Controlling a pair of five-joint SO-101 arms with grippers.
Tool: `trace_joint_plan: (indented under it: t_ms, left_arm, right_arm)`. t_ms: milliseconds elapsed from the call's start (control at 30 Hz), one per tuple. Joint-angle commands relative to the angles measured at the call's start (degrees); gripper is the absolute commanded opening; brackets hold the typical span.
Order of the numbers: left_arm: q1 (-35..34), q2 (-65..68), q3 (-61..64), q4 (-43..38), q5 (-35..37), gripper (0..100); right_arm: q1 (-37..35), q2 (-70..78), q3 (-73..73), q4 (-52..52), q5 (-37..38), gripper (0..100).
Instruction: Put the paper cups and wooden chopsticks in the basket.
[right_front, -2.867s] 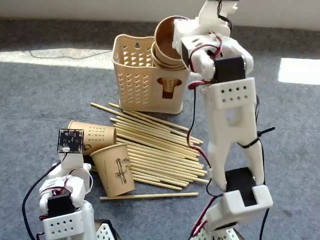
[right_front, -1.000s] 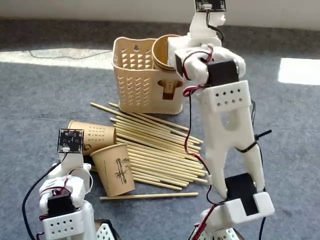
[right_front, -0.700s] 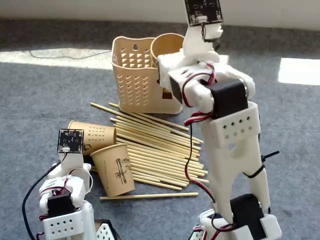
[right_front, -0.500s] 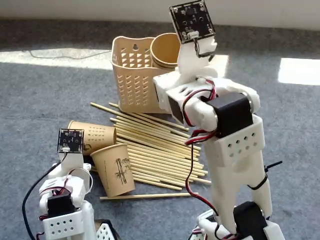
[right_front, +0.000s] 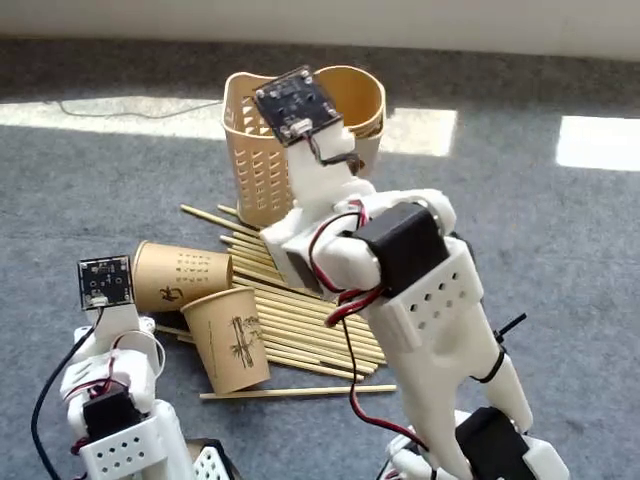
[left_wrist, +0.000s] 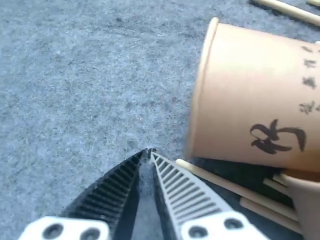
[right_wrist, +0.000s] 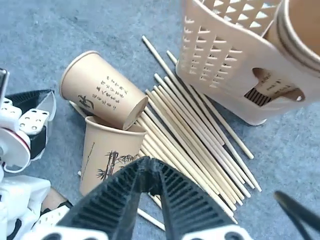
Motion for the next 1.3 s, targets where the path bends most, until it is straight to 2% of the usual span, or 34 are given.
trace_joint_plan:
  t_ms: [0, 167, 300, 533, 667, 733, 867, 933, 1100, 1267]
  left_arm:
    - [-1.36, -0.48, 0.04, -1.76, 0.26, 2]
    - [-1.36, -0.48, 0.40, -1.93, 0.18, 2]
    - [-1.10, -0.48, 0.40, -1.93, 0.18, 2]
    - [-1.36, -0.48, 0.40, -1.93, 0.18, 2]
    - [-1.36, -0.48, 0.31, -1.93, 0.18, 2]
    - [-1.36, -0.48, 0.40, -1.93, 0.18, 2]
    - [-1.36, -0.48, 0.40, -1.93, 0.18, 2]
    - [-1.36, -0.48, 0.31, -1.93, 0.18, 2]
    - [-2.42, -0.48, -0.13, -2.02, 0.18, 2]
    - [-5.67, -0.48, 0.57, -5.36, 0.35, 2]
  right_arm:
    - [-2.59, -5.05, 3.12, 0.92, 0.53, 1.8]
    - [-5.41, -12.53, 10.59, 0.75, 0.35, 1.8]
    - [-6.29, -16.66, 17.63, -2.77, -7.03, 1.8]
    - [-6.64, -20.09, 34.42, -21.58, -20.31, 1.8]
    - [-11.03, -22.55, 44.44, -30.46, -25.32, 2.0]
    - [-14.20, -23.08, 48.04, -31.60, -27.08, 6.3]
    - [-17.10, -23.08, 52.26, -34.95, -32.00, 25.5]
    - [-18.42, -22.99, 53.41, -38.29, -32.70, 31.7]
    - [-22.11, -19.21, 56.75, -43.47, -32.70, 32.4]
    - [-23.34, -10.15, 56.75, -46.64, -32.70, 32.4]
